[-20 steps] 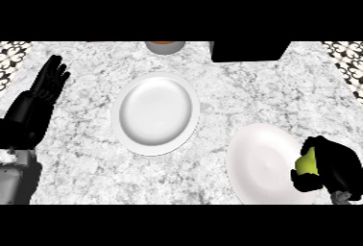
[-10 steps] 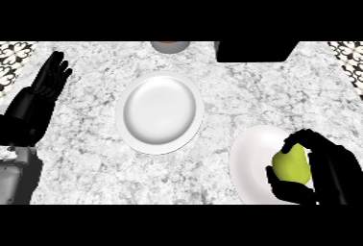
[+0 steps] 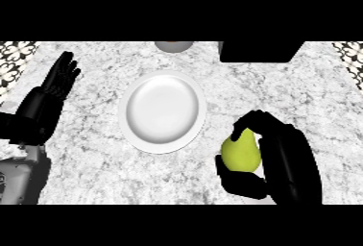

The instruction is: Pick the pear from the plate and place it in the plate

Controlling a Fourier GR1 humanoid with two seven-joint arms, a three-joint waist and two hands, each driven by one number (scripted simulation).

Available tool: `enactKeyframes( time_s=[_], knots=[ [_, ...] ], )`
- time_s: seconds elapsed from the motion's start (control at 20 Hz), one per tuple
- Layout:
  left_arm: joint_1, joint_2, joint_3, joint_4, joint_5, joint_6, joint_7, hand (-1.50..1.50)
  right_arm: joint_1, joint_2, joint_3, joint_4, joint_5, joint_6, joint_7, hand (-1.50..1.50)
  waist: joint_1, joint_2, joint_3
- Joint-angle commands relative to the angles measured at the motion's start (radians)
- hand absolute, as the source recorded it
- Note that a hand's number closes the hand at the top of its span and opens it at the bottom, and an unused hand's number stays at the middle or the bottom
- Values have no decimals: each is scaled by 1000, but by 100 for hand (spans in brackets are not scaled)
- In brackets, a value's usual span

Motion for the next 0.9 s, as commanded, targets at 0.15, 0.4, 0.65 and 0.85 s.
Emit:
enactKeyframes(
  time_s=[0.15, 0.4, 0.65, 0.85],
  knots=[
    [-19, 13, 25, -4, 14, -27, 30, 0, -306, 245, -53, 330, 3, 5, -3, 150, 12, 4, 0],
    [-26, 10, 15, -34, 14, -45, 55, 0, -471, 280, -29, 517, -93, -83, 55, 150, 16, 3, 1],
    [-49, -11, 12, 26, -7, -38, 15, 0, -613, 282, -16, 842, -182, -267, 13, 150, 25, 7, 1],
    [-3, -34, -5, 12, -36, -27, -37, 0, -714, 283, -19, 1079, -240, -345, -66, 150, 36, 10, 0]
  ],
)
